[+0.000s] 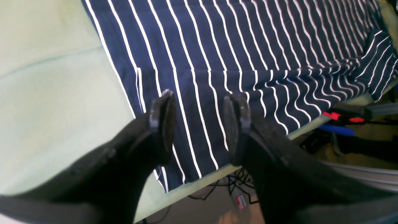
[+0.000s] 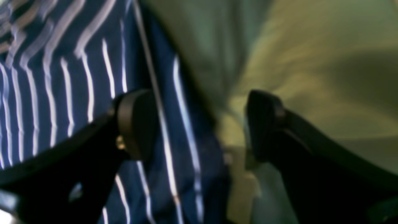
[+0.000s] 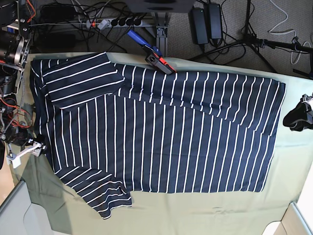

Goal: Fold the T-shirt properly
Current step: 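Open both grippers and lift them off the shirt, then grasp the shirt's opposite long edge with both grippers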

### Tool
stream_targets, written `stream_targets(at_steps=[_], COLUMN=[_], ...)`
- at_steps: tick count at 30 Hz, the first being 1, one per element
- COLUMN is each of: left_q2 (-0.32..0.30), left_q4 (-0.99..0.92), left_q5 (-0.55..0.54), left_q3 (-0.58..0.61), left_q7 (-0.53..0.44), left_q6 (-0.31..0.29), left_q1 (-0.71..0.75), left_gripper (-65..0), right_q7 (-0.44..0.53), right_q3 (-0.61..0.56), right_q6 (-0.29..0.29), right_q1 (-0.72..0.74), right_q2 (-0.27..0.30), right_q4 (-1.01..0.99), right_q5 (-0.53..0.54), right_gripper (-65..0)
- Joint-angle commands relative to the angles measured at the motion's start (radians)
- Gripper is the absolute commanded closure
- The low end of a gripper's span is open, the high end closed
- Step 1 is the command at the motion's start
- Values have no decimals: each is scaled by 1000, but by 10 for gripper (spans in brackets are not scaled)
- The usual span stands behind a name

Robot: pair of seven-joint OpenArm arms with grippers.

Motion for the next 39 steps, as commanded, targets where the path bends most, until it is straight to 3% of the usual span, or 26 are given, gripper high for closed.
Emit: stream_targets(at_steps=[1,13,17,22,24,27,28,33,39], left_q2=[-25,-25,-25,-25,-25,-25,-24,-11,38], left_q4=[11,0,0,0,-4,-31,-44,-146,-353], left_q5=[-18,97,115,121,121,160,191,378,454], left_q3=[-12,-12,-12,-12,-12,-12,-12,28,227], left_q7=[-18,-131,-151,-159,-170,-236,-277,-503,-532], left_q6=[-17,-17,-17,-17,-17,-17,-17,-4,14], left_q1=[-10,-10,-10,-10,-10,-10,-10,-47,-316], left_gripper=[-290,-290,-290,-290,-288,-287,-286,-286,-286], right_q7=[22,6,-2,6,20,48,53,55,55], right_q3=[-16,-49,-49,-49,-49,-49,-49,-49,-49], right_q6=[32,32,32,32,31,31,31,32,32], right_q1=[29,30,28,26,26,26,26,26,21], right_q2=[13,-106,-114,-114,-114,-114,-114,-114,-114], right_q4=[13,131,138,138,138,138,138,138,139], right_q5=[10,6,5,-76,-104,-129,-135,-198,-202], right_gripper=[-443,-443,-443,-437,-331,-40,0,0,0])
